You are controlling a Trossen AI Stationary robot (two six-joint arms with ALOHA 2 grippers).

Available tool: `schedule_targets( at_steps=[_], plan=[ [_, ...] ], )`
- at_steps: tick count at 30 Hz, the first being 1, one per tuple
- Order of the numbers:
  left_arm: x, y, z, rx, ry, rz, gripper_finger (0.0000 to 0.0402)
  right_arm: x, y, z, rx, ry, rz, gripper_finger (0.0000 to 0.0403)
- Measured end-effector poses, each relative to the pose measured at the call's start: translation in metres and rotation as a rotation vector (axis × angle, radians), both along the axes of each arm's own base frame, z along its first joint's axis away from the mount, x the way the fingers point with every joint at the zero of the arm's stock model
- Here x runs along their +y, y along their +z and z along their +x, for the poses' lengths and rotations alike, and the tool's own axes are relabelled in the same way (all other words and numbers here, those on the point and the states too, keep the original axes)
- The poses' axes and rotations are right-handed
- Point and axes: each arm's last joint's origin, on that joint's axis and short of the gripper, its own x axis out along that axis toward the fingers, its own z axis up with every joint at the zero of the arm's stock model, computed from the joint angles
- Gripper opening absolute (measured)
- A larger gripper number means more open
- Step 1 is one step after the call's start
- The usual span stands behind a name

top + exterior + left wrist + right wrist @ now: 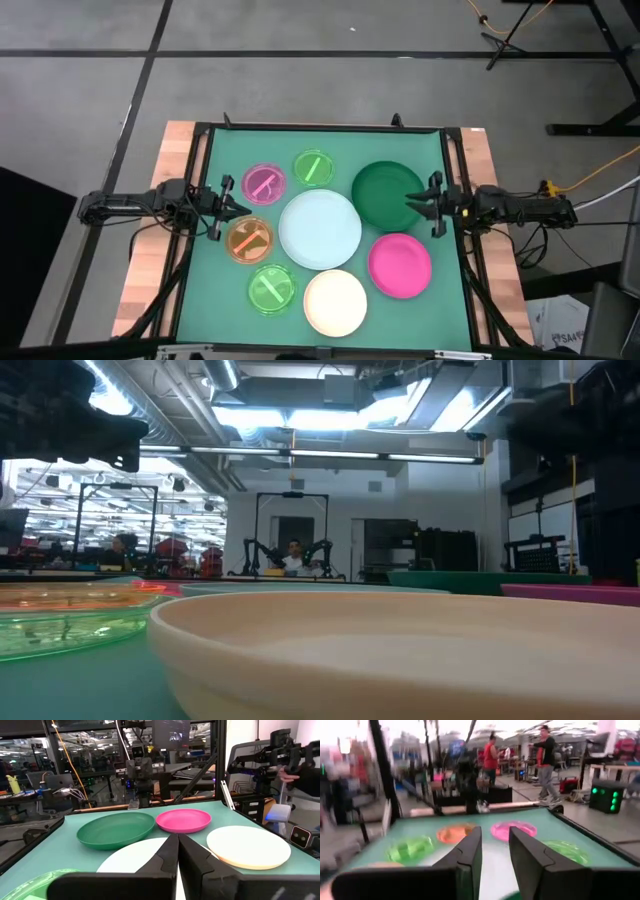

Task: Stack plastic plates
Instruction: Stack the green plate on top of the white plate

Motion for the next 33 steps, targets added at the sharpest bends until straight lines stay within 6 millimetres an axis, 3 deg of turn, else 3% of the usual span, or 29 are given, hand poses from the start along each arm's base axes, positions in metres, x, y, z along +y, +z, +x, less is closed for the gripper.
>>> schedule_targets(
  at_steps=[5, 9, 17, 26, 33],
  plan=[
    [0.0, 0.0, 0.0, 0.0, 0.0, 0.0, 0.0004, -0.002, 0.01, -0.002, -0.113, -0.032, 0.156, 0.0098],
    [0.0, 0.0, 0.0, 0.0, 0.0, 0.0, 0.0004, -0.003, 0.013, -0.003, -0.148, -0.06, 0.179, 0.0144],
    [0.0, 0.0, 0.0, 0.0, 0.001, 0.001, 0.0004, -0.009, 0.018, -0.005, -0.182, -0.292, 0.209, 0.0231],
    [0.002, 0.0, 0.0, 0.003, 0.082, -0.002, 0.0004, -0.013, 0.053, -0.007, -0.042, -0.435, 0.172, 0.0238],
    [0.004, 0.0, 0.0, 0.002, 0.128, -0.004, 0.0004, -0.015, 0.082, 0.003, 0.14, -0.585, 0.113, 0.0239]
  ],
)
